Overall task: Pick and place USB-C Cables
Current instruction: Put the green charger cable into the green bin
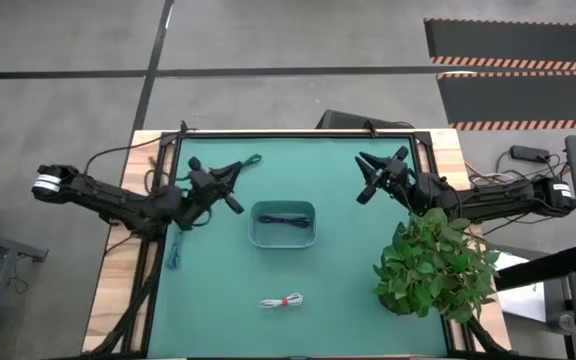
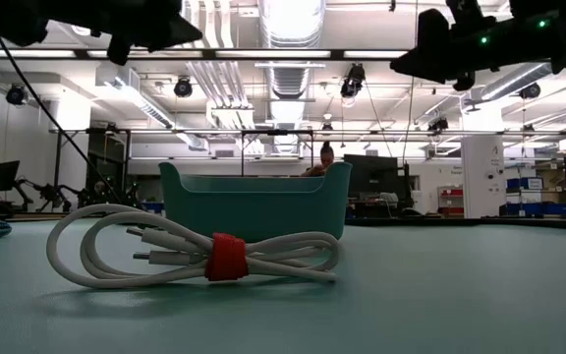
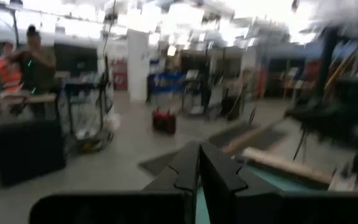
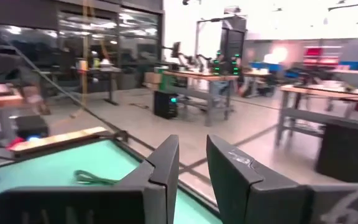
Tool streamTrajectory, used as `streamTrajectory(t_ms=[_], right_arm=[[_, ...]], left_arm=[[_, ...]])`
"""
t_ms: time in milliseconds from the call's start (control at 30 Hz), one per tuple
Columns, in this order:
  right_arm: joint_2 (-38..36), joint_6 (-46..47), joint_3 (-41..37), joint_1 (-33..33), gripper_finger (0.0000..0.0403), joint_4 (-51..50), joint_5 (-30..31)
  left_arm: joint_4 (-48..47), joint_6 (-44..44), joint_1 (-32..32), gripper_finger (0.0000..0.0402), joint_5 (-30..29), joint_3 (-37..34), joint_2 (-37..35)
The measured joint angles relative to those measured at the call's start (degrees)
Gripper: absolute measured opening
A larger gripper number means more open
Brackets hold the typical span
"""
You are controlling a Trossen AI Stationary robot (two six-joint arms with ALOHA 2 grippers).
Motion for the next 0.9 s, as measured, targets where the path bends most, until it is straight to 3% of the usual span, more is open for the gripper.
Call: streamTrajectory(t_ms=[133,233,400,633,900], right_arm=[[-0.26,-0.95,0.0,0.0,0.0072,-0.04,0.26],[-0.31,-0.95,0.0,0.0,0.0072,-0.06,0.25],[-0.31,-1.35,0.0,0.0,0.0072,-0.2,0.21],[-0.31,-1.96,0.0,0.02,0.0072,-0.45,-0.08],[-0.31,-1.9,0.02,0.02,0.0072,-1.4,-0.25]], left_arm=[[-16.46,-8.16,2.48,0.0001,-0.32,5.27,0.73],[-34.27,-16.67,6.0,0.0,1.74,10.62,1.21],[-58.99,-28.23,15.78,0.0,17.56,18.75,3.53],[-71.41,-27.17,30.06,0.0,38.47,23.58,11.47],[-80.11,-18.83,41.38,0.0,46.1,27.56,23.21]])
